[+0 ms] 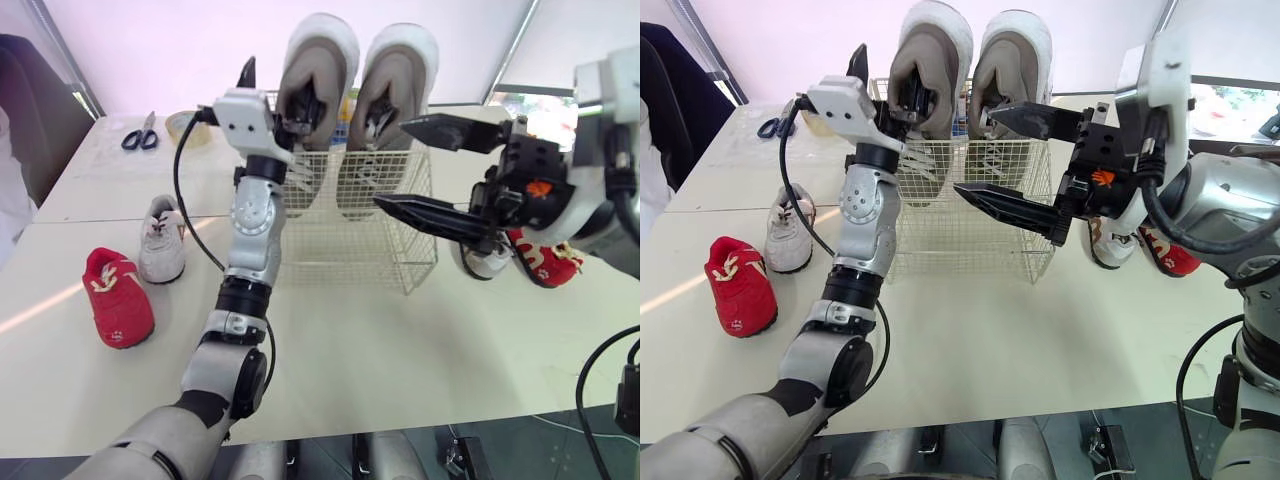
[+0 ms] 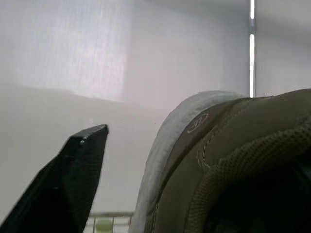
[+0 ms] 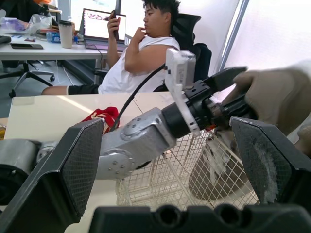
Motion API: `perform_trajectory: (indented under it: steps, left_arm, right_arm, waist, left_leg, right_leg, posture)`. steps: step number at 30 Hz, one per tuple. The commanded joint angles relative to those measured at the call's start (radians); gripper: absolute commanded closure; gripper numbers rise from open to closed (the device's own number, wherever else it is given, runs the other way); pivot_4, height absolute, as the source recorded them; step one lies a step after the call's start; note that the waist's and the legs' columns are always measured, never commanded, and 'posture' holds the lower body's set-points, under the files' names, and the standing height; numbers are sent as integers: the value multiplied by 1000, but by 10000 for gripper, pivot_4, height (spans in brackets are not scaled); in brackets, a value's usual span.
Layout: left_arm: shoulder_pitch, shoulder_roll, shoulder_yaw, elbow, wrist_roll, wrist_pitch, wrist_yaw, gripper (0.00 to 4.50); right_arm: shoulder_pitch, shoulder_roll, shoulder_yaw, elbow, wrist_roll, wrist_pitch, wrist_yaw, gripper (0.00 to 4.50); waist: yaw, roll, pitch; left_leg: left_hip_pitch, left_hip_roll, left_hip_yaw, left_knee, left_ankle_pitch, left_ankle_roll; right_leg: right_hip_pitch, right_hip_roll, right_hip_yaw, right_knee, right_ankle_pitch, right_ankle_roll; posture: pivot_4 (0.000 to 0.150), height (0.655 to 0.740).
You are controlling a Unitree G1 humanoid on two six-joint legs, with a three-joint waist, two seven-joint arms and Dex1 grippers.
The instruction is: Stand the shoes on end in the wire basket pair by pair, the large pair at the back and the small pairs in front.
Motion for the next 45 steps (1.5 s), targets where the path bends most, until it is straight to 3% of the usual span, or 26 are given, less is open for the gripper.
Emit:
perform_trajectory:
  steps: [1,13,22,28,33,38,45]
  left_arm:
    - [43,25,-16,-135,-56,122,-56,2709]
    - [104,219,24,-516,-408,818,-201,2709]
    - [151,593,188,-650,-817,1289,-427,2709]
    - [143,738,245,-627,-1016,1411,-638,2709]
    - [126,774,213,-633,-1004,1346,-790,2709]
    - [122,760,148,-619,-991,1334,-871,2709]
    - [109,761,115,-609,-994,1341,-918,2709]
  right_arm:
    - [-8,-7,-23,0,-10,-32,13,0]
    - [-13,1,0,26,-48,-55,58,0]
    - [20,-26,-85,78,-59,-43,25,0]
    - [129,-79,-197,133,-102,43,-118,0]
    - [308,-82,-251,136,-248,121,-304,0]
    - [472,79,-277,124,-399,90,-480,0]
    - [597,288,-216,146,-521,-4,-523,0]
  waist:
    - [0,0,0]
    - [-1,0,0]
    - [-1,0,0]
    - [2,0,0]
    - [1,1,0]
    - [0,1,0]
    - [-1,1,0]
  left_leg:
    - [0,0,0,0,0,0]
    - [0,0,0,1,1,1]
    - [0,1,0,1,1,0]
    - [1,0,0,1,1,0]
    - [1,1,0,0,1,0]
    - [1,1,0,-1,2,-1]
    - [2,1,1,-1,2,0]
  right_leg:
    - [0,0,0,0,0,0]
    - [1,0,0,0,1,-1]
    - [0,1,0,0,0,-2]
    - [3,0,0,-4,-1,-7]
    - [3,0,1,-5,-1,-8]
    - [3,0,1,-5,-1,-8]
    - [3,2,2,-4,-1,-8]
  posture:
    - [1500,7400]
    - [1500,7400]
    - [1500,7400]
    - [1500,7400]
    - [1500,7400]
    - [1500,7400]
    - [1500,7400]
